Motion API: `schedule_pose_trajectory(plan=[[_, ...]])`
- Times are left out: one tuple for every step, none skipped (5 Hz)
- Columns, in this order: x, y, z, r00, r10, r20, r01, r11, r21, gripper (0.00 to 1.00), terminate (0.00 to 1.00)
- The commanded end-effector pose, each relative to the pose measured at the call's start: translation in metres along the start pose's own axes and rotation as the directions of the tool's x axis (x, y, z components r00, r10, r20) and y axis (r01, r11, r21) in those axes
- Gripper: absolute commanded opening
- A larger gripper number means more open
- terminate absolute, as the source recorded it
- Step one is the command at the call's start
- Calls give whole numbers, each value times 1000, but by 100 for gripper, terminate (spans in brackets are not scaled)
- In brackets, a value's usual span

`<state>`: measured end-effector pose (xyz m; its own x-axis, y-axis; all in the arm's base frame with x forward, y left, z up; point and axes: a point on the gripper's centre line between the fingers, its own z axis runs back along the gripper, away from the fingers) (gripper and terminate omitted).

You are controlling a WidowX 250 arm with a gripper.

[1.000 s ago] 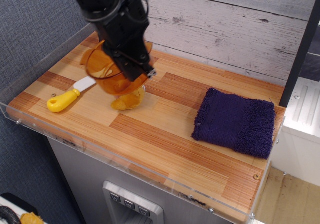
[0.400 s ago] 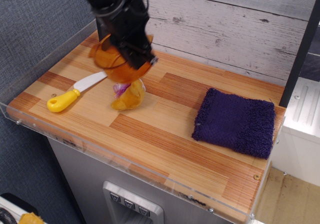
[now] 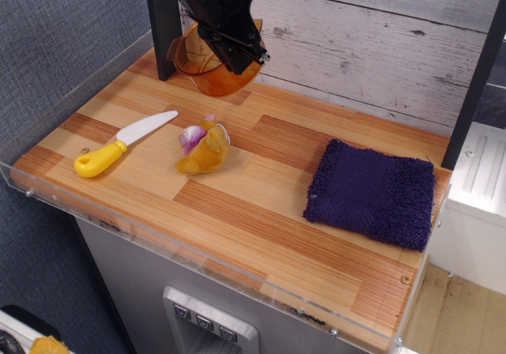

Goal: Place the orange pot behind the croissant

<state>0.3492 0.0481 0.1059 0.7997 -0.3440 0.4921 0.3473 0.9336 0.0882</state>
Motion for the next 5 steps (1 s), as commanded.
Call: schedule_pose_trajectory(plan=[[-20,-9,-27,999,-3,-52,0,999,-41,0,0],[-22,-7,-40,998,-2,-67,-2,999,-55,0,0],[-23,-12,-48,997,-12,-77,5,996,-94,0,0],[-18,-15,-44,998,5,-61,-9,997,-71,100,0],[-17,-19,-45,997,-4,-78,-2,998,-69,100,100]])
